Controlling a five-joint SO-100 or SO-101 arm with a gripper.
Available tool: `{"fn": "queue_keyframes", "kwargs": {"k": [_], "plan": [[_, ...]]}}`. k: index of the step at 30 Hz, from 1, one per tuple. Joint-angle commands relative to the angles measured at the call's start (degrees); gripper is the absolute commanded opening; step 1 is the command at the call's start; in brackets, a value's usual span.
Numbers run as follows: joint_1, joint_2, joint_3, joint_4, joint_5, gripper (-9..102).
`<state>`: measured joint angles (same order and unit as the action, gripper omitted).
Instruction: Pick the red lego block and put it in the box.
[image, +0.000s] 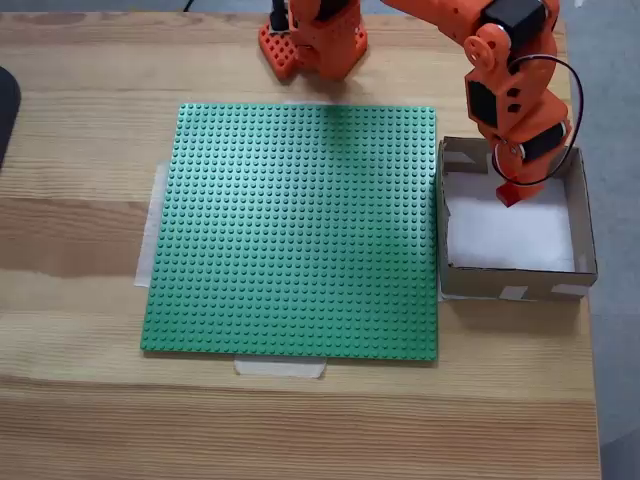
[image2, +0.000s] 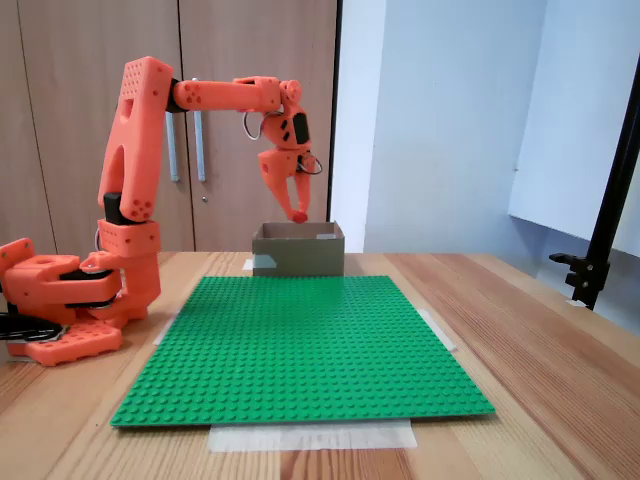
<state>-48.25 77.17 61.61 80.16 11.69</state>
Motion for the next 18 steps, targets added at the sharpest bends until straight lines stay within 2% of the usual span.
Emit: {"fn": "queue_keyframes", "kwargs": {"k": [1, 18], "plan": [[0.00, 0.00, -2.90, -0.62, -0.53, 10], [-0.09, -2.11, -4.92, 0.18, -1.14, 10]]}}
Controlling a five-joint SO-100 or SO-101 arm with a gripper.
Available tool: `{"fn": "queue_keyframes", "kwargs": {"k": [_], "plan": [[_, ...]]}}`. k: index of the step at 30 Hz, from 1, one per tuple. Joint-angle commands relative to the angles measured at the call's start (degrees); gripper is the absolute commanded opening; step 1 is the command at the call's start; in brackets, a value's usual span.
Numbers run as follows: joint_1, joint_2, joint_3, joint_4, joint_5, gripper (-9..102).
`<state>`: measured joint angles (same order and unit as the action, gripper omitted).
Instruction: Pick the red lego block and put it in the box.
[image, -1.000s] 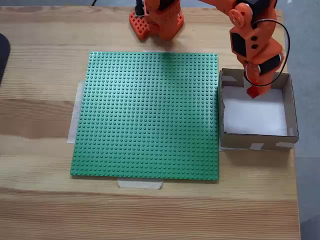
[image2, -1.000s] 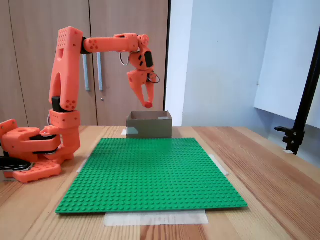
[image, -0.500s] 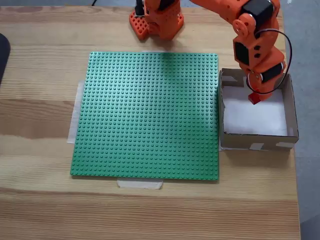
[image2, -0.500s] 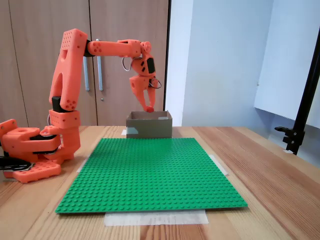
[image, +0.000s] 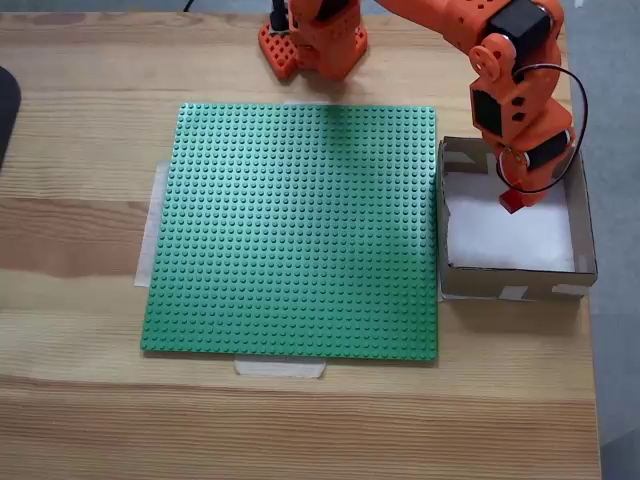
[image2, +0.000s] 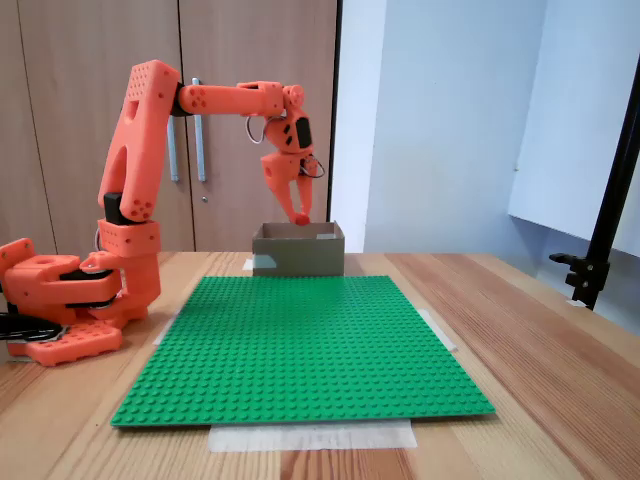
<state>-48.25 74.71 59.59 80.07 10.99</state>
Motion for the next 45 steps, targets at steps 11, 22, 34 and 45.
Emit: {"fn": "queue_keyframes", "kwargs": {"k": [11, 22, 34, 45], "plan": [[0.00, 0.26, -2.90, 0.97, -0.09, 11], [-0.18, 0.09, -2.81, 1.67, 0.79, 12], [-0.44, 0.09, -2.90, 2.11, 1.76, 16], [-1.05, 5.80, -0.18, 2.90, -0.09, 9]]}}
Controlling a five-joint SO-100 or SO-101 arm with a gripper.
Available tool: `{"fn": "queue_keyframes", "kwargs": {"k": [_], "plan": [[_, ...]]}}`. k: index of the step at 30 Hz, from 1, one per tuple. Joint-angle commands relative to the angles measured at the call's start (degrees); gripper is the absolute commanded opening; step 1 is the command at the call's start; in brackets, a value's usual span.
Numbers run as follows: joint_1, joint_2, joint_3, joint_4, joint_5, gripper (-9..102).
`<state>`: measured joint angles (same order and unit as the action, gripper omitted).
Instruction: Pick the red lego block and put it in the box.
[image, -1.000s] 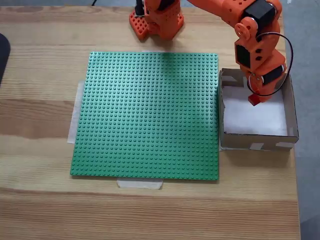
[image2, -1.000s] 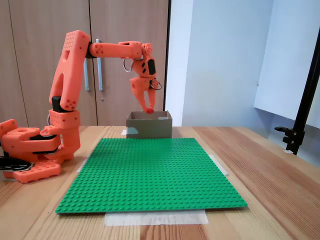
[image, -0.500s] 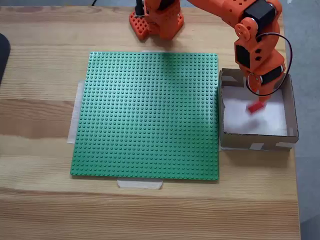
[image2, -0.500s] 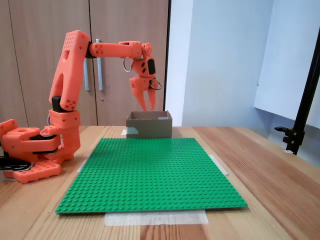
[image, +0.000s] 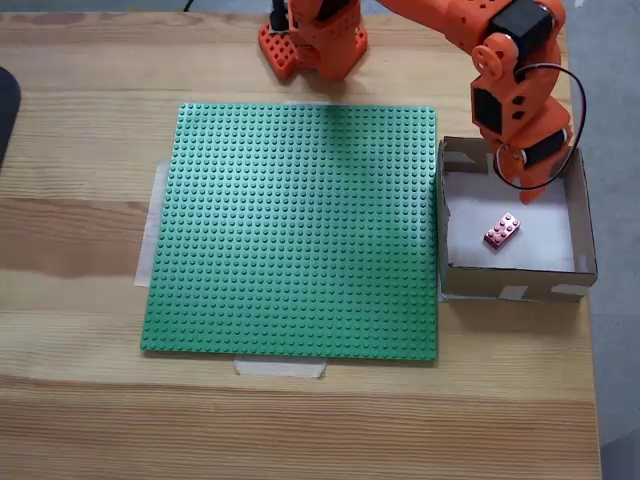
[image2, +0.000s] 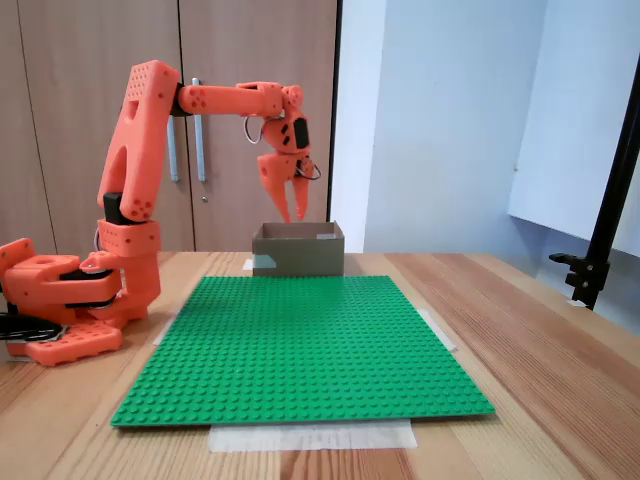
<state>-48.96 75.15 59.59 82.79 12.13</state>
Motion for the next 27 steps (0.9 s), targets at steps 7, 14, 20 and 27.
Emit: {"fn": "queue_keyframes", "kwargs": {"k": [7, 14, 20, 27], "plan": [[2.46, 21.36, 15.29, -3.96, -3.16, -1], [7.29, 38.58, 27.51, -6.68, -5.54, -1], [14.41, 52.29, 38.14, -9.58, -6.24, -1], [23.12, 62.23, 46.23, -13.45, -8.17, -1]]}}
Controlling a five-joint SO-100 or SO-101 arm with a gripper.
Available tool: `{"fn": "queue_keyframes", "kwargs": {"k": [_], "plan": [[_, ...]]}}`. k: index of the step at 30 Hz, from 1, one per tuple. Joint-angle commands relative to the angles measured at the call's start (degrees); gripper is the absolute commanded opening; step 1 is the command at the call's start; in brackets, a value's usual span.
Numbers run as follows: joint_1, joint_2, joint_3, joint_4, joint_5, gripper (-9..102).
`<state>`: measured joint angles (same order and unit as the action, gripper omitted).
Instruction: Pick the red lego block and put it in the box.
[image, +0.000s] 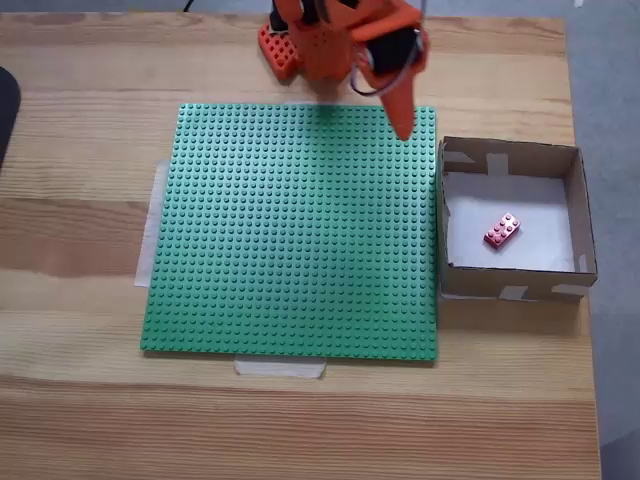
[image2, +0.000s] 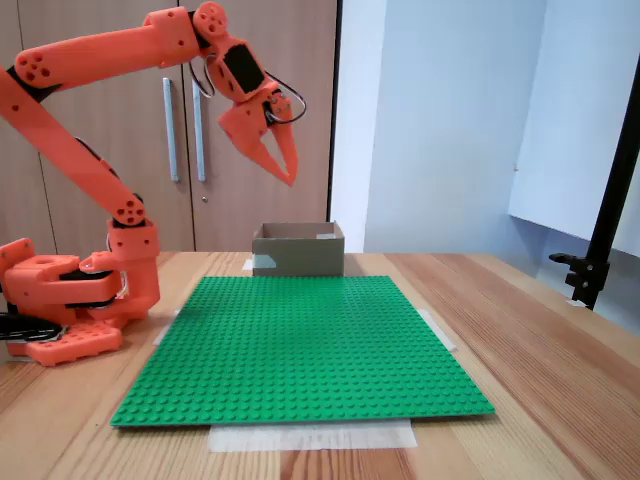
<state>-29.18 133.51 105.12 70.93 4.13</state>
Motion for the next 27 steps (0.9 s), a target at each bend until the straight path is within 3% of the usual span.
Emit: {"fn": "queue_keyframes", "kwargs": {"k": [1, 15, 27], "plan": [[4.57, 5.10, 2.02, -2.37, -0.18, -1], [18.37, 15.47, 17.14, -11.87, -3.16, -1], [23.38, 22.85, 27.42, -16.88, -3.25, -1]]}}
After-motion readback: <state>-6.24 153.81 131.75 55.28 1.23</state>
